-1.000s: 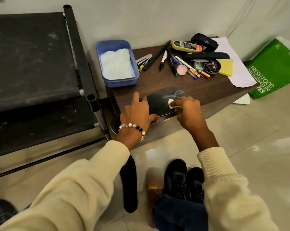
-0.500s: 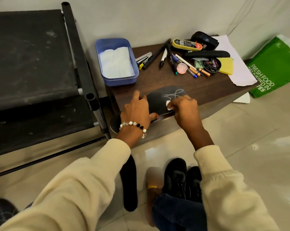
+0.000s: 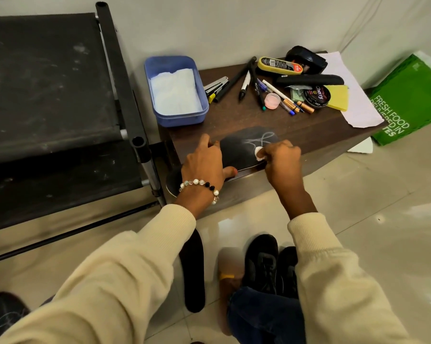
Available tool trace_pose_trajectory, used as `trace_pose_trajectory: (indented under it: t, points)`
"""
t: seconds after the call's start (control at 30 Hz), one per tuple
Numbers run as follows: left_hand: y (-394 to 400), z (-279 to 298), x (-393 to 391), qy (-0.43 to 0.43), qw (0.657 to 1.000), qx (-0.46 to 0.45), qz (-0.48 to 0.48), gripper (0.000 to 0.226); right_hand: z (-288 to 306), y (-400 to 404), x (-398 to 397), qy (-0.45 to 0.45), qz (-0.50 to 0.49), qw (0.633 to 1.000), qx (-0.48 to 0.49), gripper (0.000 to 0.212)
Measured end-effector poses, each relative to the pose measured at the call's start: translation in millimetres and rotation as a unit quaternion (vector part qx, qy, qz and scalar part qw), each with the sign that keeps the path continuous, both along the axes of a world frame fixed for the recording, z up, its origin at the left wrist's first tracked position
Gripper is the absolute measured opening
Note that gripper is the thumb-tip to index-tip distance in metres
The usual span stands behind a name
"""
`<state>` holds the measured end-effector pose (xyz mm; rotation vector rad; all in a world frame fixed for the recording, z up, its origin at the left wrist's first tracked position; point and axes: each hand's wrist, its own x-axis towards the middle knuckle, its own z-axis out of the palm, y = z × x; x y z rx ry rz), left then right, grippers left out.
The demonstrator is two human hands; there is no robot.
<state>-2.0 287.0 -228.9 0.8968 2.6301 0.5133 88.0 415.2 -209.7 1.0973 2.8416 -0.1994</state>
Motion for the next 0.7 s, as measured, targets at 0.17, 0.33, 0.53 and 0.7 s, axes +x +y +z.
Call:
trace_pose_trajectory:
  t: [0.17, 0.33, 0.53, 0.7]
  points:
    - [0, -1, 1, 0.007, 1.0, 0.009, 0.006, 0.061, 0, -15, -5, -0.004, 0.092, 0.995, -0.024, 0.038]
    - [-2, -1, -2, -0.005, 1.0, 0.012, -0.006, 0.069, -7, 3, -7, 0.02, 0.005, 1.0, -0.013, 0.035]
    - [-2, -1, -1, -0.001, 1.0, 0.029, -0.002, 0.066, -25, -17, -10, 0.195, -0.015, 0.977, -0.08, 0.025]
    - [-4, 0, -1, 0.001, 1.0, 0.029, -0.003, 0.065, -22, -11, -23, 0.115, -0.02, 0.992, -0.056, 0.029]
